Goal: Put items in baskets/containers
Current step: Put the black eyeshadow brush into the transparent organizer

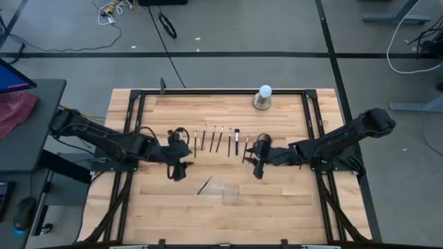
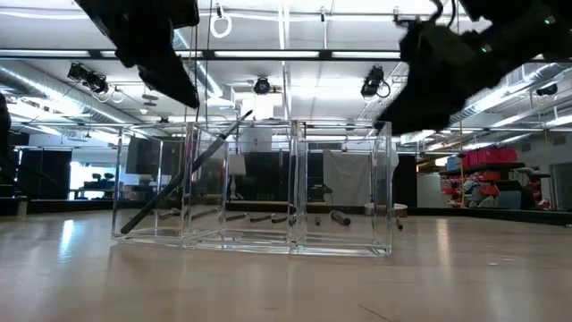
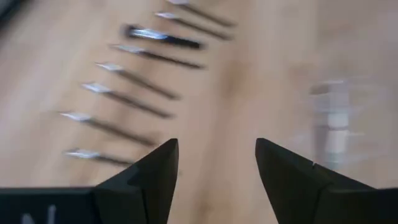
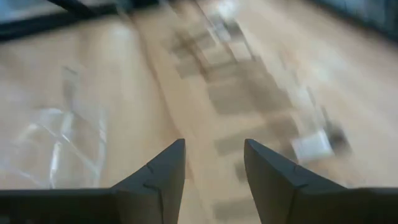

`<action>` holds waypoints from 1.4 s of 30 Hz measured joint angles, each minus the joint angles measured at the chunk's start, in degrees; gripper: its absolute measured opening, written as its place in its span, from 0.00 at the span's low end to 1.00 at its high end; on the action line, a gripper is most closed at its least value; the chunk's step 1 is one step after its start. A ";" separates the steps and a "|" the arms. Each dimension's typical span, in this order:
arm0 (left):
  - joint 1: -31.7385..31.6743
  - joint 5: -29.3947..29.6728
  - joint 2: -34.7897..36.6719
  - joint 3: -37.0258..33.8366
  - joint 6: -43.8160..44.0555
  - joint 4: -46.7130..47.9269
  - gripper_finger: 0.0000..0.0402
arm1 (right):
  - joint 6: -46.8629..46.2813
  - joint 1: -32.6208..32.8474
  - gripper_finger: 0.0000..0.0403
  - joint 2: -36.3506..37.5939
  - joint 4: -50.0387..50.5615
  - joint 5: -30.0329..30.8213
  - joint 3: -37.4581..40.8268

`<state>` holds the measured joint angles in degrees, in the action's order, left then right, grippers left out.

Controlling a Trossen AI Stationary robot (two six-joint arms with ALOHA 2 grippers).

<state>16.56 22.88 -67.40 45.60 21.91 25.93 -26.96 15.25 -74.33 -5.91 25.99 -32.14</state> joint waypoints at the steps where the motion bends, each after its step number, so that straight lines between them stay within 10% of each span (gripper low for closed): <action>1: 0.00 2.14 0.02 -0.33 -0.35 1.74 0.53 | -5.00 -0.19 0.41 1.43 5.65 -0.02 -0.03; 10: -3.37 6.04 -0.04 -8.57 -2.00 -5.46 0.45 | -41.40 -0.40 0.41 7.13 46.38 -12.45 -0.02; 22: -8.03 13.24 0.81 -13.24 -8.97 -12.35 0.45 | -59.88 -0.39 0.42 5.48 62.50 -21.85 -0.02; 32: -8.05 13.37 0.79 -13.26 -11.27 -10.99 0.45 | -66.55 -1.02 0.42 -1.51 62.32 -20.50 0.04; 42: -8.04 16.54 0.79 -13.26 -13.61 -10.34 0.45 | -56.16 -8.24 0.37 -5.78 68.00 -31.40 -3.72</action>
<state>8.51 39.42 -66.61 32.34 8.29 15.59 -83.13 7.00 -80.12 62.08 -5.42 -35.86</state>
